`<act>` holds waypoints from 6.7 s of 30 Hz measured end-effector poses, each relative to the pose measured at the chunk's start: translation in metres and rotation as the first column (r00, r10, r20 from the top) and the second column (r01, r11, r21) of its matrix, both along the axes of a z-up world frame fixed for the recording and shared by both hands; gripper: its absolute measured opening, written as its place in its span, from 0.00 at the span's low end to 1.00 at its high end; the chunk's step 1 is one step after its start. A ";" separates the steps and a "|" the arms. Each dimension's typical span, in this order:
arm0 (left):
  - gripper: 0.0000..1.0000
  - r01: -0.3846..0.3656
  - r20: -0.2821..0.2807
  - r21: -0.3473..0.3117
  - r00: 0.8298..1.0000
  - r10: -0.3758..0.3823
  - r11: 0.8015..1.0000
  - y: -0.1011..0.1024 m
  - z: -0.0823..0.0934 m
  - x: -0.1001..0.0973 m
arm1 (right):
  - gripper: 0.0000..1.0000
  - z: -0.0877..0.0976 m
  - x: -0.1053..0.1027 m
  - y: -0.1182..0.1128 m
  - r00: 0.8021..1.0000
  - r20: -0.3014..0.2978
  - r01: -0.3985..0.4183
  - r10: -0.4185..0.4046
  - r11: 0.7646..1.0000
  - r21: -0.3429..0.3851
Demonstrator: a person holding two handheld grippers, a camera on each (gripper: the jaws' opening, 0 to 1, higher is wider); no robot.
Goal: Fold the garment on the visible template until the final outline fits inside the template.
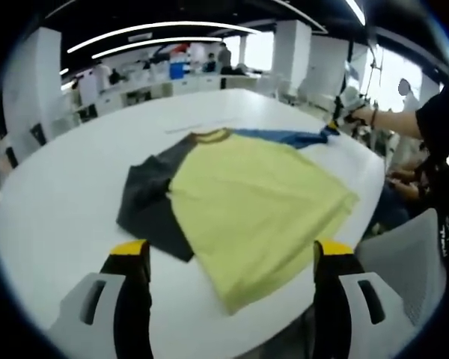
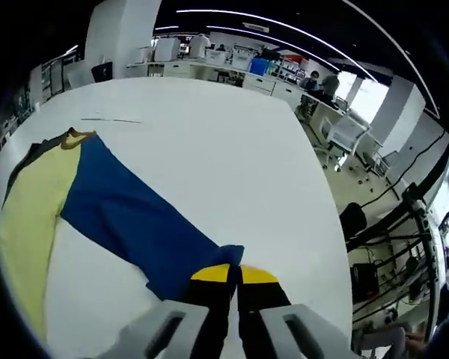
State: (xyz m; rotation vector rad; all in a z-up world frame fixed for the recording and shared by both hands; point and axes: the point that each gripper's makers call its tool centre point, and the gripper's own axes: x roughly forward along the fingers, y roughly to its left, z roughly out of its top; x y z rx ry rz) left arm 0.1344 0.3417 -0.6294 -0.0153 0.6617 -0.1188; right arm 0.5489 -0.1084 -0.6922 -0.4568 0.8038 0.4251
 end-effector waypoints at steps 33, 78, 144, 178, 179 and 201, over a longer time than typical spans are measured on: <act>0.99 0.033 -0.006 0.011 0.999 -0.033 0.999 -0.005 -0.001 0.002 | 0.00 -0.032 0.004 -0.028 0.995 -0.066 0.071 -0.076 0.995 -0.074; 0.99 0.048 0.010 -0.013 0.999 -0.047 0.999 -0.004 -0.001 0.002 | 0.00 0.051 -0.056 0.147 0.982 -0.112 -0.136 0.151 0.982 0.131; 0.99 0.070 0.008 -0.045 0.998 -0.070 0.997 -0.011 -0.002 0.001 | 0.00 0.091 -0.130 0.363 0.864 -0.071 -0.464 0.498 0.844 0.270; 0.99 0.066 -0.019 -0.063 0.998 -0.068 0.996 -0.004 -0.012 0.002 | 0.00 0.081 -0.178 0.454 0.790 -0.095 -0.542 0.605 0.762 0.354; 0.99 0.065 -0.020 -0.065 0.998 -0.066 0.996 -0.004 -0.013 0.001 | 0.00 0.079 -0.180 0.456 0.789 -0.102 -0.539 0.606 0.762 0.358; 0.99 0.049 -0.034 -0.081 0.998 -0.052 0.996 0.001 -0.020 -0.001 | 0.00 0.060 -0.204 0.480 0.757 -0.130 -0.562 0.641 0.739 0.371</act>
